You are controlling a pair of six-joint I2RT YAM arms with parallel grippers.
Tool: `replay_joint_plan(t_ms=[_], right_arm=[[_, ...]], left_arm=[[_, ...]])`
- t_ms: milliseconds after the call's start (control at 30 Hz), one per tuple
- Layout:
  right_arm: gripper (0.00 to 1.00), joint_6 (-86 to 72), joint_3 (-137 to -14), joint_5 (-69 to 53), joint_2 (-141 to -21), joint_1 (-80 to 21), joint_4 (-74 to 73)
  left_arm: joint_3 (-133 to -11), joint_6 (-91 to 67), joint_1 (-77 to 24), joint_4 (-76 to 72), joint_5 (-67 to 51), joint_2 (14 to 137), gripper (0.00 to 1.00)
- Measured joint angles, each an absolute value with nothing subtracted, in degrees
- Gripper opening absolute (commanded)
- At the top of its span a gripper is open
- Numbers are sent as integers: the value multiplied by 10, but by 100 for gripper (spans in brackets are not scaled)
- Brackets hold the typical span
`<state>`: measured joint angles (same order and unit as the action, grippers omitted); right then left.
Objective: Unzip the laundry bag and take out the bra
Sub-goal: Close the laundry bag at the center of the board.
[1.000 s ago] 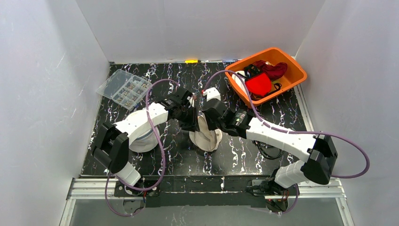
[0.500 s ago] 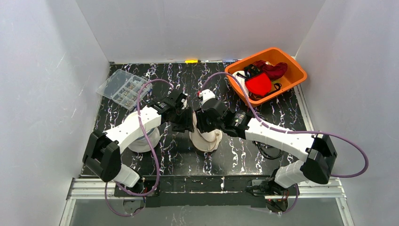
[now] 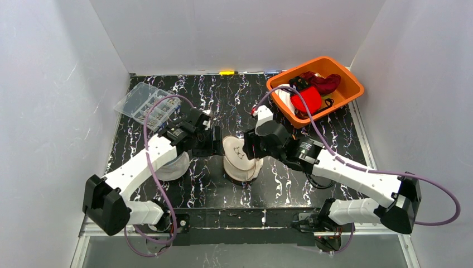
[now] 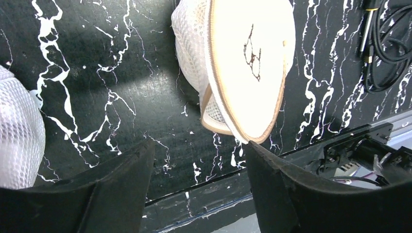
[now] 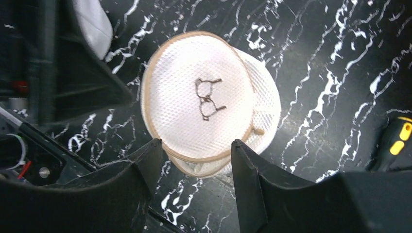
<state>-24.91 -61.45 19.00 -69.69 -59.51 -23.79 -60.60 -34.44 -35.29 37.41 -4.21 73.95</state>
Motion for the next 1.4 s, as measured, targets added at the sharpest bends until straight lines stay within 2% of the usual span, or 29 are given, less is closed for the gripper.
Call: replay_joint_plan(t_ms=[233,433,767,900,1100,1267,1400], right_arm=[[63,-258,-528,154,-682,-540,-213],[64,-287,-456,65,-665,-466,-161],[65,-316,-438,-13,-661,-451,-93],[65,-318,-429,-21,-661,-450,-84],[65,-320,-422,-28,-661,-448,-78],[65,-320,-422,-30,-659,-444,-76],[65,-320,-416,-30,-651,-442,-74]], left_arm=[[-535,-372,-347,312,-50,675,73],[-472,-404,-330,209,-104,698,67],[-444,-434,-310,132,-127,782,61],[-442,-441,-308,119,-128,796,53],[-423,-460,-307,69,-146,834,30],[-416,-471,-307,47,-161,858,2],[-416,-472,-307,36,-172,853,0]])
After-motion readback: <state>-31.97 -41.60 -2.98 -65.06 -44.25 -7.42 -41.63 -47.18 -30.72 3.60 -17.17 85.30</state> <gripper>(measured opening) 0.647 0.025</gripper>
